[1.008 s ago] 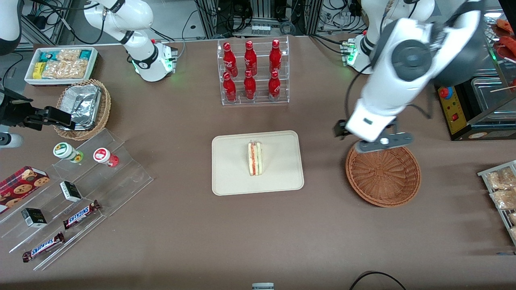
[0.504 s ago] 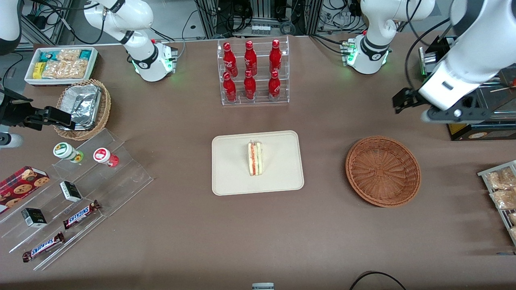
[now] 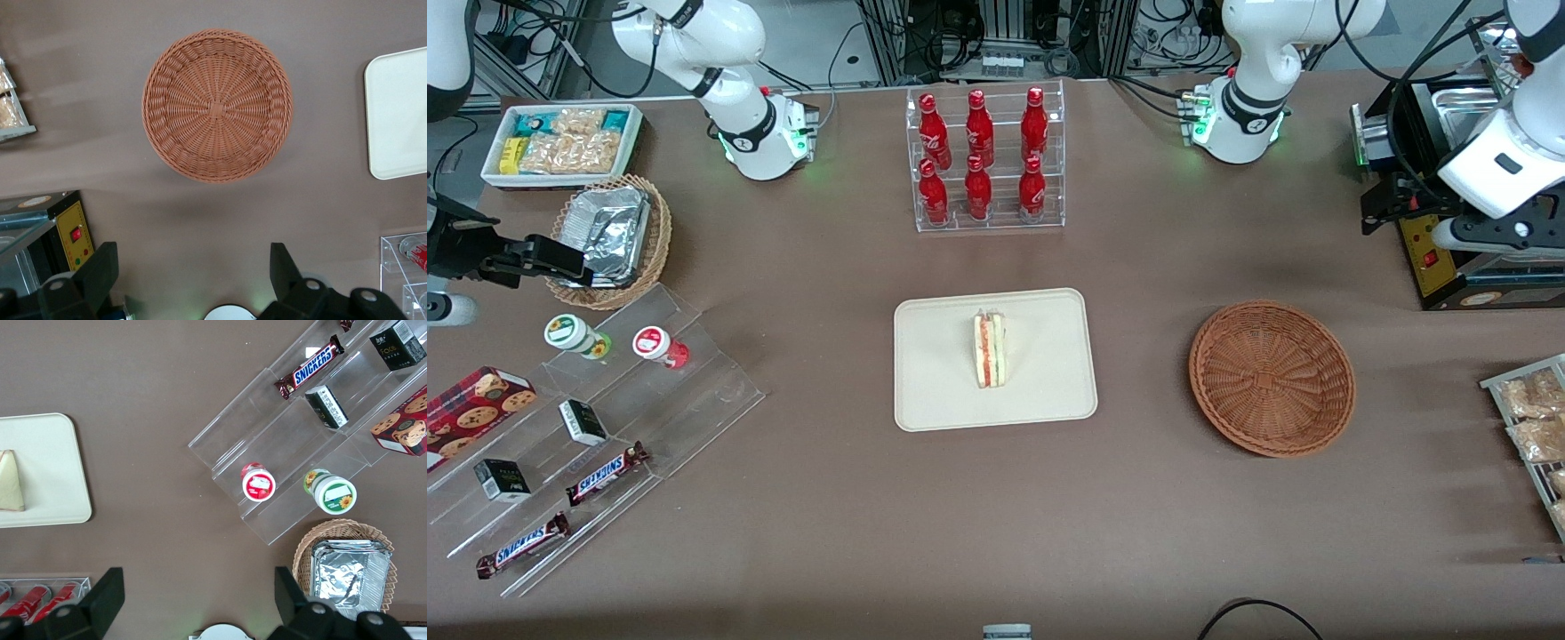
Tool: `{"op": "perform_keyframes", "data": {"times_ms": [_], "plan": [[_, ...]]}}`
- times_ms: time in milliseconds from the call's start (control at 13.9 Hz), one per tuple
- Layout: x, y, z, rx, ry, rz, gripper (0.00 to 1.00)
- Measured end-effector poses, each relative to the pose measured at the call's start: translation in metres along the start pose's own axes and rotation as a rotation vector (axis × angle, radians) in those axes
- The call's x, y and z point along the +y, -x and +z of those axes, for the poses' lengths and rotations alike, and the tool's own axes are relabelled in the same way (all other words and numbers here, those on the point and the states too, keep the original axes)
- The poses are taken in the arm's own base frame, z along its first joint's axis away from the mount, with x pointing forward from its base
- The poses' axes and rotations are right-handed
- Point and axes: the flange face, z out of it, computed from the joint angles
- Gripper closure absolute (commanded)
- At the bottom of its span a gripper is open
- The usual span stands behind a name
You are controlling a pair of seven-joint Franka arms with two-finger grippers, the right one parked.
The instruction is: Place sandwich from basket to tray
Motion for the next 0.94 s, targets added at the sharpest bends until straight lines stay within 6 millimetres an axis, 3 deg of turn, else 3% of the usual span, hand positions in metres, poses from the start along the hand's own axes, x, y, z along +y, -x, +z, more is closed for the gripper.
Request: {"op": "perform_keyframes", "data": {"times_ms": [288,504,936], "plan": [[0.02,-0.027,-0.017,0.046,0.005,0.036,0.0],[0.021,-0.04,-0.022,0.061,0.006,0.022,0.0],[0.016,-0.044,-0.025,0.067,0.006,-0.01,0.0]]}}
